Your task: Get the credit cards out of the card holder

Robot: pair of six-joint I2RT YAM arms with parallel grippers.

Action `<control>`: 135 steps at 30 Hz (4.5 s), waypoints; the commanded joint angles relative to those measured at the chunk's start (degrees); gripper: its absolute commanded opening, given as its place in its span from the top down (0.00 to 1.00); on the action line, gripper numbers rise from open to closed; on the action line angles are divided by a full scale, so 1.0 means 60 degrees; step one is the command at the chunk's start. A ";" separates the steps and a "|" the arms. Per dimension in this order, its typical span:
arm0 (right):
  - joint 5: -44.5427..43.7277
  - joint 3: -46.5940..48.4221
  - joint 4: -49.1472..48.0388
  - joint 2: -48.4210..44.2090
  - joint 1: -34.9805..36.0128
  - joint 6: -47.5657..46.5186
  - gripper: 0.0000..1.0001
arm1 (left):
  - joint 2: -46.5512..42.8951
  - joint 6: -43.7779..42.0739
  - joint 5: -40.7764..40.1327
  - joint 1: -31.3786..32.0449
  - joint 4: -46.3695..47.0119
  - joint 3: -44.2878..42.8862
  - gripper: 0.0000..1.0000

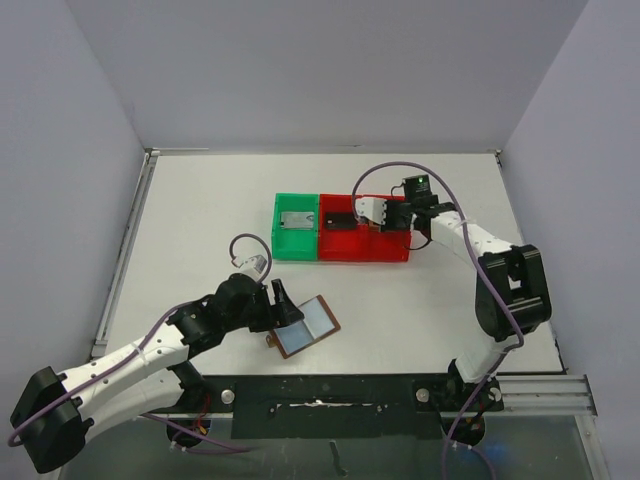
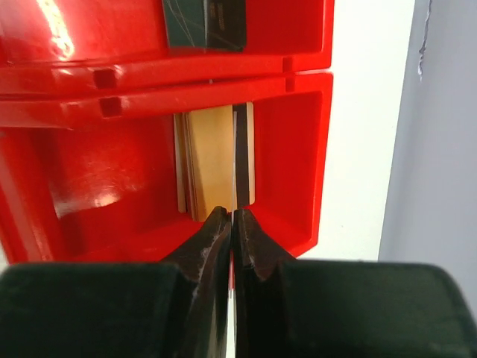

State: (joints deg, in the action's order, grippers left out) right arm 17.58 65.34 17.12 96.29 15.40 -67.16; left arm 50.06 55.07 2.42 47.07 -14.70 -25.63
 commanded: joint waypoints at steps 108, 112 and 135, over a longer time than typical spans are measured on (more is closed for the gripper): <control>0.2059 -0.3248 -0.3432 -0.4743 0.0485 1.6513 0.37 | -0.0355 0.1149 0.0977 -0.0608 0.0111 0.0284 0.29; 0.0158 -0.3934 -0.2443 -0.4964 0.2667 1.7527 0.38 | -0.0080 0.1164 0.1092 -0.0601 0.0241 0.0316 0.29; -0.2504 -0.3600 -0.1852 -0.1803 0.6237 1.9648 0.53 | 0.0256 0.1238 0.1181 -0.0219 0.0235 0.0287 0.35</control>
State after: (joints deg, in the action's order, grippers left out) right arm 4.01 40.36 6.52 84.88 52.18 50.24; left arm 51.96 62.17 9.43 44.99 -15.62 -23.51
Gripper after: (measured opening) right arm 0.488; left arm 0.653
